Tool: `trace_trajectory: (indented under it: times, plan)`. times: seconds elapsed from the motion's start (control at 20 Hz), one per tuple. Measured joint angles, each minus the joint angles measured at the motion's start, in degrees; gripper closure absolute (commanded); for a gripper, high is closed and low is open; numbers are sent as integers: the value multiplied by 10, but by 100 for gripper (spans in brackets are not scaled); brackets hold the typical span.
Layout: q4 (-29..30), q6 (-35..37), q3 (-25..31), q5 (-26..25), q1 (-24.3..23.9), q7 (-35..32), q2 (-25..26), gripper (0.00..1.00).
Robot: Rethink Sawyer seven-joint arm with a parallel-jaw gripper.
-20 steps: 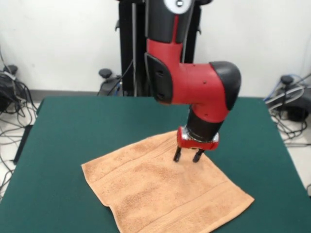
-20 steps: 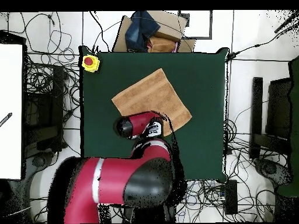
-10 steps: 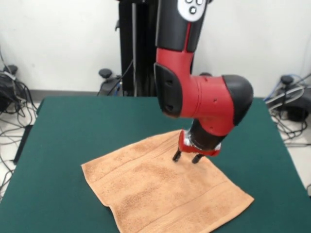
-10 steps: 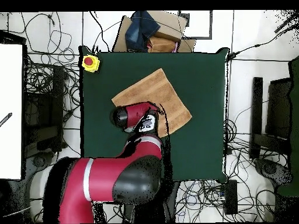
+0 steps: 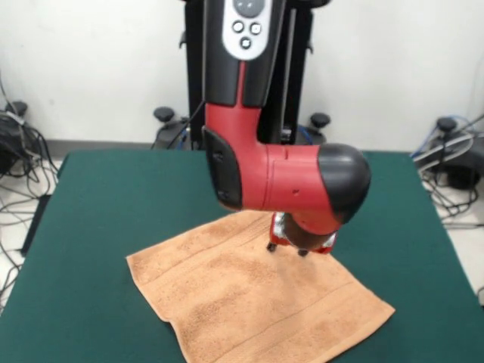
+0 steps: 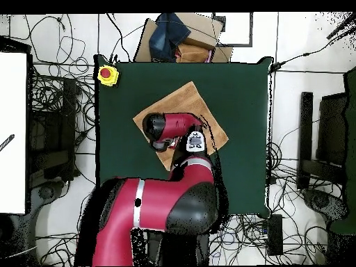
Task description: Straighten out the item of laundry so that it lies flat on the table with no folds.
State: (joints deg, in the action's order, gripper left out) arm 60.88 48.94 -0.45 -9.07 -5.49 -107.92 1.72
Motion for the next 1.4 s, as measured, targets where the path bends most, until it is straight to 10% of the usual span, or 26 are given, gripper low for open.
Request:
trace_trajectory:
  times: [1.4]
  plan:
    - [-78,129,45,4,-45,4,38,0]
